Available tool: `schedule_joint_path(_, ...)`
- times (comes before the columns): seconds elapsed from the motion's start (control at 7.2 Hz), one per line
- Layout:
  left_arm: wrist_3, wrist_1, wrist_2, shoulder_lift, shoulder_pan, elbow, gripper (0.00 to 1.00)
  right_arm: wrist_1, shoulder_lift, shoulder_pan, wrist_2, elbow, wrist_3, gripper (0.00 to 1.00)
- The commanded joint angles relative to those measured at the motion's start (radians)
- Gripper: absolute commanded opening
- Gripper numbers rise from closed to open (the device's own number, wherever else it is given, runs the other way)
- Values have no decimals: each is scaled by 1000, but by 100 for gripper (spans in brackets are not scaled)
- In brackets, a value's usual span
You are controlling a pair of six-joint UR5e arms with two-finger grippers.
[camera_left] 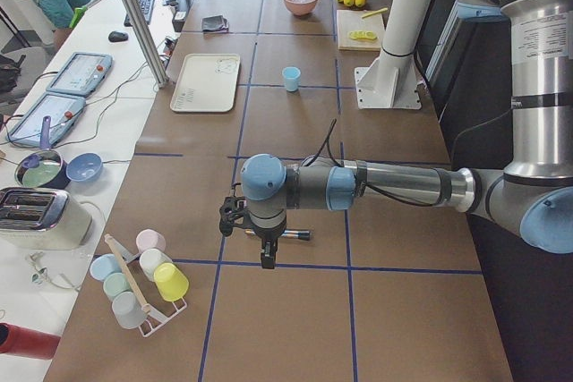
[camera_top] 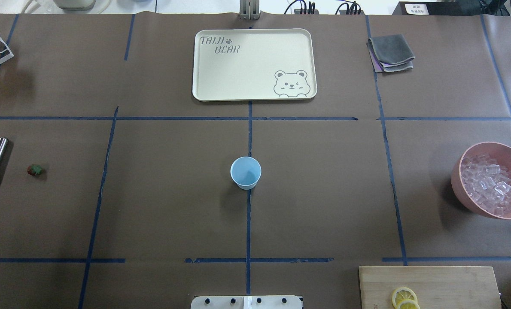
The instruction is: Mash ice and strawberries in cup
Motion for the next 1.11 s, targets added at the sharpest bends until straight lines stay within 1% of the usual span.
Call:
schedule_joint_path(0.0, 0, 0, 0, 1, 0, -1, 100, 2, -1, 0, -2, 2, -11, 100)
schedule_joint_path(0.28, 0, 0, 0, 1, 1, 1, 100, 3, 2, -2, -2, 4, -3, 100)
schedule_joint_path(0.56, 0, -2, 0, 1, 3, 4, 100, 2, 43, -2, 0, 5, 1, 100)
schedule_joint_path(0.69, 0, -2, 0, 1, 3, 4, 100, 0, 43, -2, 8, 4, -2, 100)
schedule_joint_path(0.83, 0, 0, 0, 5, 3, 2, 100, 6, 33, -2, 34, 29, 14, 100)
schedule_joint_path(0.97, 0, 0, 0, 5, 3, 4, 100, 26, 40, -2, 37, 34, 27, 100)
